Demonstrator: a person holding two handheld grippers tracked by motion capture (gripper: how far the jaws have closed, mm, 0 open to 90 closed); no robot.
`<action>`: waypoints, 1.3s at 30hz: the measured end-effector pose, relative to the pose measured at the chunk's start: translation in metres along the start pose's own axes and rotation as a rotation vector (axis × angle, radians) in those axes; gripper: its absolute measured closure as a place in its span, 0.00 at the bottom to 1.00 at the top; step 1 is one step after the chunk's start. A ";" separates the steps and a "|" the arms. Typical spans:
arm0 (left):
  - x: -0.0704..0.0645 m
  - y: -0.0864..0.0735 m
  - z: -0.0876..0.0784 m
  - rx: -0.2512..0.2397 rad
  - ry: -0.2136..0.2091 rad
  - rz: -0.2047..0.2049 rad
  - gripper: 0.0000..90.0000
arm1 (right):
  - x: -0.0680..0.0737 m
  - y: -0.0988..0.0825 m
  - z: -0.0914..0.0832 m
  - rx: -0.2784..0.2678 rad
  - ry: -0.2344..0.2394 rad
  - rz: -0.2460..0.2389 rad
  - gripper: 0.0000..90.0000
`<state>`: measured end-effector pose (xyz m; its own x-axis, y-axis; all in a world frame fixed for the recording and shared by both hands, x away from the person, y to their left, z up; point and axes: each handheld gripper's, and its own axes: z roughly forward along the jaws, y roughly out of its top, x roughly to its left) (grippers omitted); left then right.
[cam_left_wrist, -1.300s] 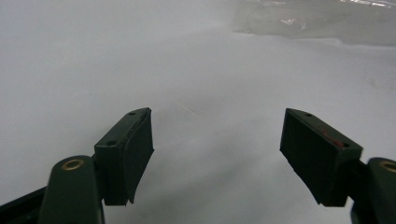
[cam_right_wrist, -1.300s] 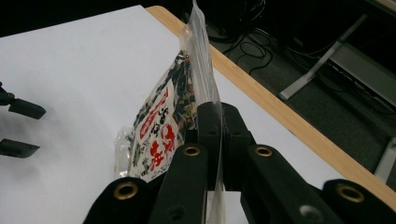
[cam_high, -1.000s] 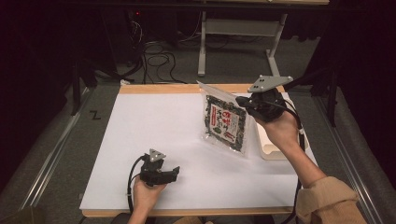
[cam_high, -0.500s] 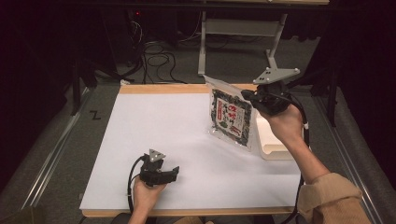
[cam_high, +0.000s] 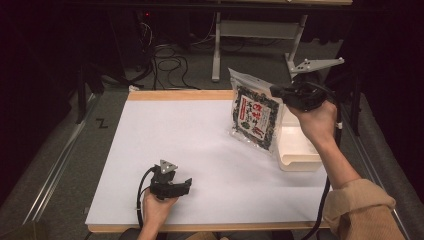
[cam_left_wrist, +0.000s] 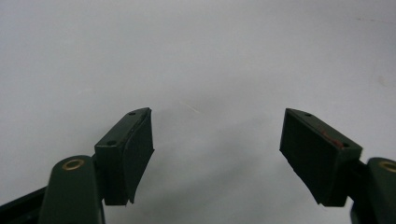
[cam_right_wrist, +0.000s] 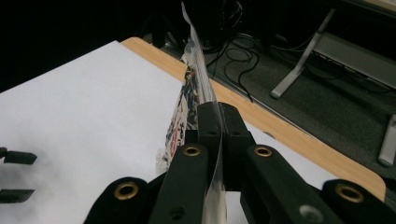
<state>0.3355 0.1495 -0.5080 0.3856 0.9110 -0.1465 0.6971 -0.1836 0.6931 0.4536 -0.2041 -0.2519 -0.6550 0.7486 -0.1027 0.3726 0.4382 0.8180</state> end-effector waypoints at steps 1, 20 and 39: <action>0.000 0.000 -0.001 0.001 0.001 0.000 0.29 | -0.005 0.002 -0.003 -0.009 -0.013 0.005 1.00; -0.001 -0.001 0.002 0.007 0.001 0.005 0.29 | -0.058 -0.010 -0.034 -0.078 -0.172 0.111 1.00; -0.003 -0.001 0.001 0.003 -0.009 0.009 0.29 | -0.096 -0.036 -0.054 -0.077 -0.290 0.185 1.00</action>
<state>0.3345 0.1466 -0.5086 0.3974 0.9059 -0.1465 0.6951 -0.1930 0.6925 0.4674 -0.3187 -0.2408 -0.3625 0.9270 -0.0960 0.4095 0.2510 0.8771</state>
